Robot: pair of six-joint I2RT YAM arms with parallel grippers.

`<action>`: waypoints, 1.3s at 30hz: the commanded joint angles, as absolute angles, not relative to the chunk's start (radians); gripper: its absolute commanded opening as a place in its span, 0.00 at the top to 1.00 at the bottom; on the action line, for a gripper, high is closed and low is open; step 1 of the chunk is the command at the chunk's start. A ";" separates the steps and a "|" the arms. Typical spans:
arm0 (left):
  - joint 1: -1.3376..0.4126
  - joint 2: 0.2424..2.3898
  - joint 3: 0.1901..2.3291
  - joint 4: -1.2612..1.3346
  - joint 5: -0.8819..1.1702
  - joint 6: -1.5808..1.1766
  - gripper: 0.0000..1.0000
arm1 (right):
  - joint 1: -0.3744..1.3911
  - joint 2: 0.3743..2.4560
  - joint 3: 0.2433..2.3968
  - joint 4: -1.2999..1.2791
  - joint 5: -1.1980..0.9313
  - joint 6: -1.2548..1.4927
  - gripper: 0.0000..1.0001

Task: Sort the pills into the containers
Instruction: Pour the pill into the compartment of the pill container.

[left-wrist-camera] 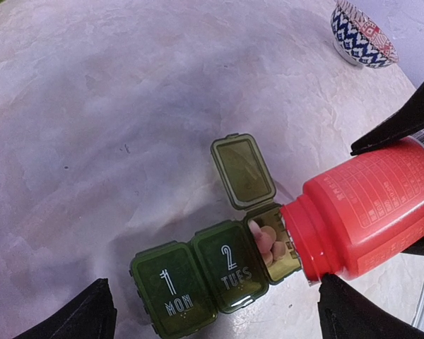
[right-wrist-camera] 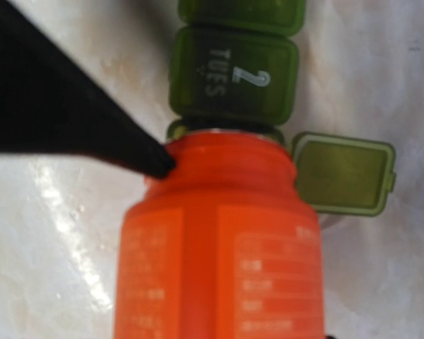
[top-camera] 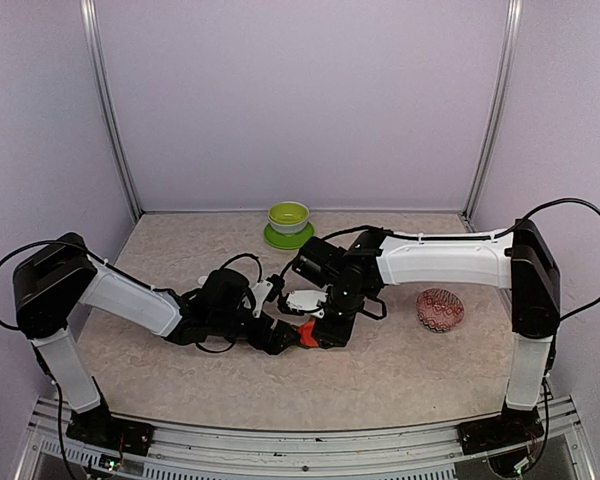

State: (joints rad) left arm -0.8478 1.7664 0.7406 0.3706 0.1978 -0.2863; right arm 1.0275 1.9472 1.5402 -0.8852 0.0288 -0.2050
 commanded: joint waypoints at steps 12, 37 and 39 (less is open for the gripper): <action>-0.848 1.767 0.738 0.426 0.141 -0.289 0.03 | 1.075 1.838 1.476 -0.577 -0.147 -0.226 0.94; -0.851 1.770 0.733 0.443 0.155 -0.286 0.03 | 1.075 1.718 1.301 -0.417 -0.145 -0.199 0.95; -0.853 1.772 0.733 0.446 0.156 -0.285 0.03 | 1.075 1.713 1.290 -0.411 -0.147 -0.198 0.94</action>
State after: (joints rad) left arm -0.8516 1.7653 0.7349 0.4091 0.2100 -0.2859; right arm 1.0275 1.7943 1.2770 -0.6132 0.0250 -0.1886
